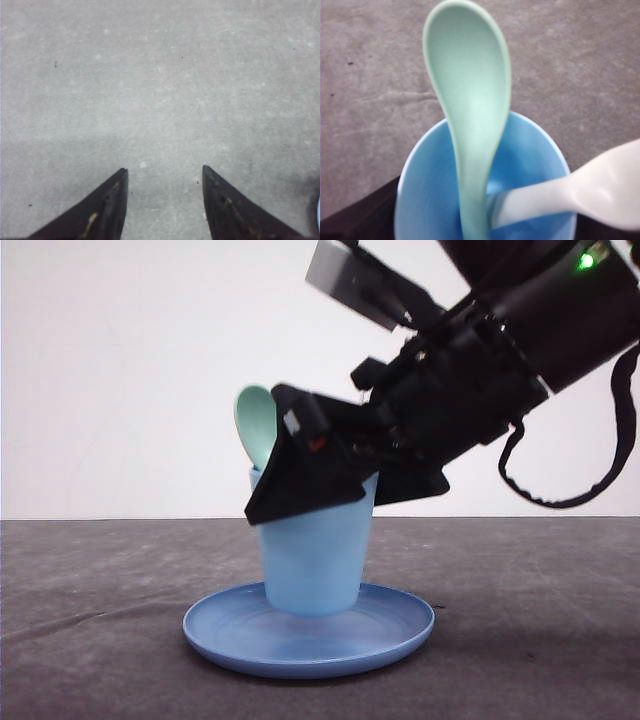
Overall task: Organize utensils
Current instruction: 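Lower the cup onto the plate center and open the right gripper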
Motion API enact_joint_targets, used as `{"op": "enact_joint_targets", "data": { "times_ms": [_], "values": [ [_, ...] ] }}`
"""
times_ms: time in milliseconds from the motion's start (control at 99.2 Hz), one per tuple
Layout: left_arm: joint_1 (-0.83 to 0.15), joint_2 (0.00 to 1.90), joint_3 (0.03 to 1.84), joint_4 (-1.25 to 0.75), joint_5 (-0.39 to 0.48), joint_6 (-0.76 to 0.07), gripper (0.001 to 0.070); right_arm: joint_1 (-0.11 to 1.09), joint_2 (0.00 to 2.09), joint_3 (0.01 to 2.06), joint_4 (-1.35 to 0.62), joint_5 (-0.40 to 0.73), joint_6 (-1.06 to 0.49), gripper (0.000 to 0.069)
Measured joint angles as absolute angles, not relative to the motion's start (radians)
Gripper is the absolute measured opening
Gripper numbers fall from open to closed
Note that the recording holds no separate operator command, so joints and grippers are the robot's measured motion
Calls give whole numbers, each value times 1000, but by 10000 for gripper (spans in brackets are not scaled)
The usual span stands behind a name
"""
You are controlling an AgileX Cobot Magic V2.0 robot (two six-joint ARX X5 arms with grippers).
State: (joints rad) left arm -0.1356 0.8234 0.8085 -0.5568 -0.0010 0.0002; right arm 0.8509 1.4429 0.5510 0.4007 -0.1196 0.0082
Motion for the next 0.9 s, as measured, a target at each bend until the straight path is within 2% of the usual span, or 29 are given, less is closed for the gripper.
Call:
{"op": "enact_joint_targets", "data": {
  "times_ms": [393, 595, 787, 897],
  "values": [
    [-136, 823, 809, -557, -1, 0, 279, 851, 1480, 551, 418, -116, 9, 496],
    [-136, 823, 809, -557, -1, 0, 279, 851, 1481, 551, 415, -128, 9, 620],
    [-136, 823, 809, -557, -1, 0, 279, 846, 1465, 551, 354, -132, 9, 680],
    [-136, 823, 809, -557, -1, 0, 279, 839, 1416, 553, 279, -131, 10, 679]
  ]
}}
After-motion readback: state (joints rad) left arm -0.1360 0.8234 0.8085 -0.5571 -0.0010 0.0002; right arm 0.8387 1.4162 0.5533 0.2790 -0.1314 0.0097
